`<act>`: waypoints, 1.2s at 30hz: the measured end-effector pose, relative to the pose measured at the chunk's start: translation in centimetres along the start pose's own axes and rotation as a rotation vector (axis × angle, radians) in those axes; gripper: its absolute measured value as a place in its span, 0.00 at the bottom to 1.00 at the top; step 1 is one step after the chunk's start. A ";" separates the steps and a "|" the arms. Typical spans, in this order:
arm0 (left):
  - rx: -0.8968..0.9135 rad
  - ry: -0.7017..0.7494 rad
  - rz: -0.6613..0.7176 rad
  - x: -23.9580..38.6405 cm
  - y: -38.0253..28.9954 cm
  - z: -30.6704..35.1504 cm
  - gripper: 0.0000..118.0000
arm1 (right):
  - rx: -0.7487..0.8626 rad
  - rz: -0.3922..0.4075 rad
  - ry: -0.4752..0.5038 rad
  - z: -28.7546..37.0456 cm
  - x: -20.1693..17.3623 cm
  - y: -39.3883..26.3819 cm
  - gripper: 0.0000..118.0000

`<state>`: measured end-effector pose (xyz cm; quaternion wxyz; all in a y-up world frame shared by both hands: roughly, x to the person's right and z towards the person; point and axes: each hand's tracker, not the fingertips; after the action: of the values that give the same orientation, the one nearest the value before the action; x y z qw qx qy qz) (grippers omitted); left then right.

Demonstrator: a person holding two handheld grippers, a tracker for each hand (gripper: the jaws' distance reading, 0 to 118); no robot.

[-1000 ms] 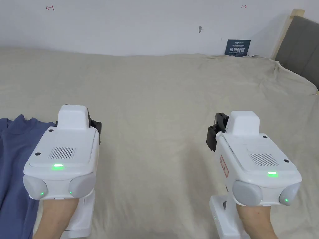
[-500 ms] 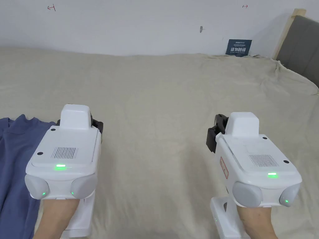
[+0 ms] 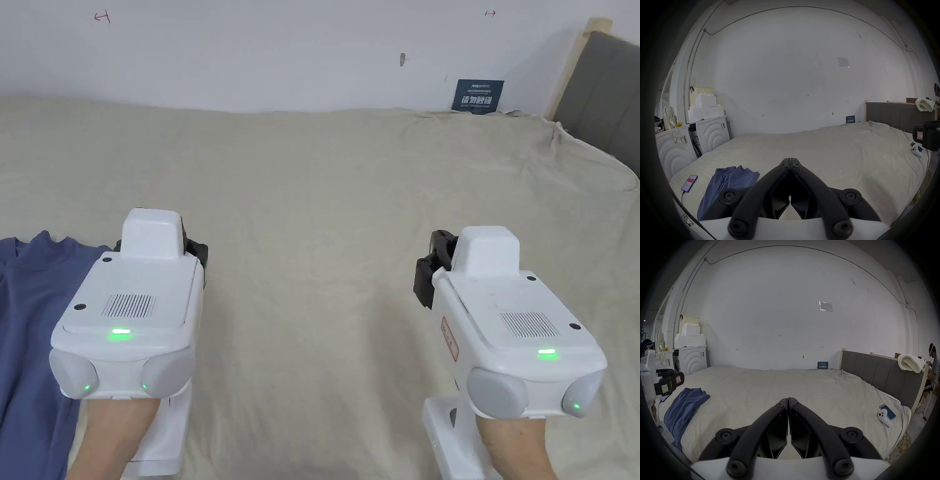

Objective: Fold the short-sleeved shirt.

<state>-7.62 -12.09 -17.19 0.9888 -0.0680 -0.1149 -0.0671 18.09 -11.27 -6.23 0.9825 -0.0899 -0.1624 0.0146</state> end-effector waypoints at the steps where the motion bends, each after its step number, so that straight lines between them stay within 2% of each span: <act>1: 0.000 0.001 0.000 0.0 0.0 0.0 0.00 | 0.001 0.000 -0.001 0.0 0.1 0.0 0.00; 13: 0.007 -0.003 -0.007 0.1 0.1 0.1 0.00 | 0.001 0.008 0.003 0.0 0.0 0.1 0.00; 19: 0.005 0.020 0.001 -0.9 0.0 0.3 0.00 | 0.007 0.016 0.031 -0.3 -1.2 0.4 0.00; 25: -0.002 0.083 -0.002 -3.2 -0.4 1.2 0.00 | 0.013 0.024 0.093 -1.2 -3.7 0.7 0.00; 36: -0.026 0.243 0.022 -9.5 -1.4 3.7 0.00 | 0.013 0.056 0.282 -2.3 -10.5 1.2 0.00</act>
<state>-17.78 -11.82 -15.71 0.9951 -0.0733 0.0075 -0.0654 8.84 -11.13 -11.90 0.9954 -0.0893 -0.0199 0.0301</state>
